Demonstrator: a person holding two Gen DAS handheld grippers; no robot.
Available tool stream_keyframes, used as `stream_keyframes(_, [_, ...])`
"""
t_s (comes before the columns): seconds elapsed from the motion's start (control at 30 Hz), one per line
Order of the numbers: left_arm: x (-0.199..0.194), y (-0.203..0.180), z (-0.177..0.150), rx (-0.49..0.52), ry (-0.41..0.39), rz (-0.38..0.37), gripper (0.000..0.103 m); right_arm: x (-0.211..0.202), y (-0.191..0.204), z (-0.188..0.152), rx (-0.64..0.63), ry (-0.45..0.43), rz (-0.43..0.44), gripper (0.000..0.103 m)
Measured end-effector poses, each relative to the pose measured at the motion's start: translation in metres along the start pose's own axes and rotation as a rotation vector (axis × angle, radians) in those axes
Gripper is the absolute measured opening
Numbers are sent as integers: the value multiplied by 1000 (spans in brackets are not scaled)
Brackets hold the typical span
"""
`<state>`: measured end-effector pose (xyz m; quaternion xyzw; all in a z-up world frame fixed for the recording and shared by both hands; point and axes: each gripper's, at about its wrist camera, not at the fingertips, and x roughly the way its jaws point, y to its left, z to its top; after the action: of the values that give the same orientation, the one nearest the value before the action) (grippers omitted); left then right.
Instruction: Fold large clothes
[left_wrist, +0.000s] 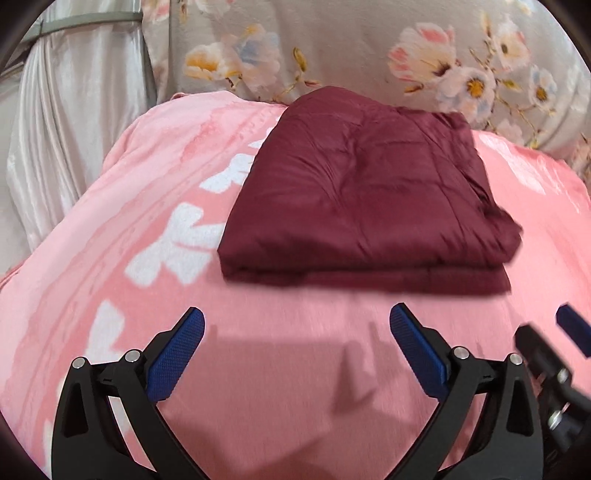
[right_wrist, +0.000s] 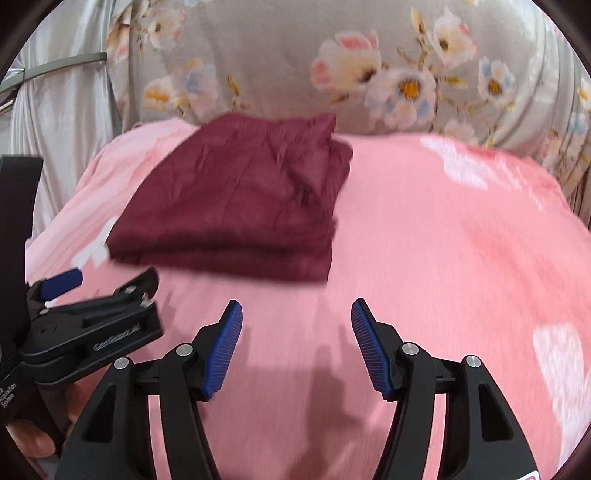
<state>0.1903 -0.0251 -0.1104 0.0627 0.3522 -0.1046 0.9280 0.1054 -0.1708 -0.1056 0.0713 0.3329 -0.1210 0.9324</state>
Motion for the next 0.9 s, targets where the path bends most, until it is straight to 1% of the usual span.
stream_keyframes(0.07, [-7, -3, -6, 7, 6, 8, 98, -6, -1, -6, 18, 12, -10, 61])
stream_keyframes(0.17, [-9, -3, -13, 6, 40, 16, 98, -9, -5, -12, 46, 34, -47, 61])
stream_keyframes(0.33, [-18, -4, -23, 16, 46, 19, 98, -8, -10, -16, 70, 53, -61, 61])
stream_keyframes(0.5, [-27, -10, -29, 40, 19, 29, 98, -11, -5, -17, 40, 42, -78, 63])
stream_keyframes(0.67, [-24, -9, -28, 32, 33, 36, 98, -10, -3, -17, 21, 44, -91, 63])
stream_keyframes(0.9, [-25, -10, -29, 37, 31, 50, 98, -9, -4, -17, 19, 49, -97, 63])
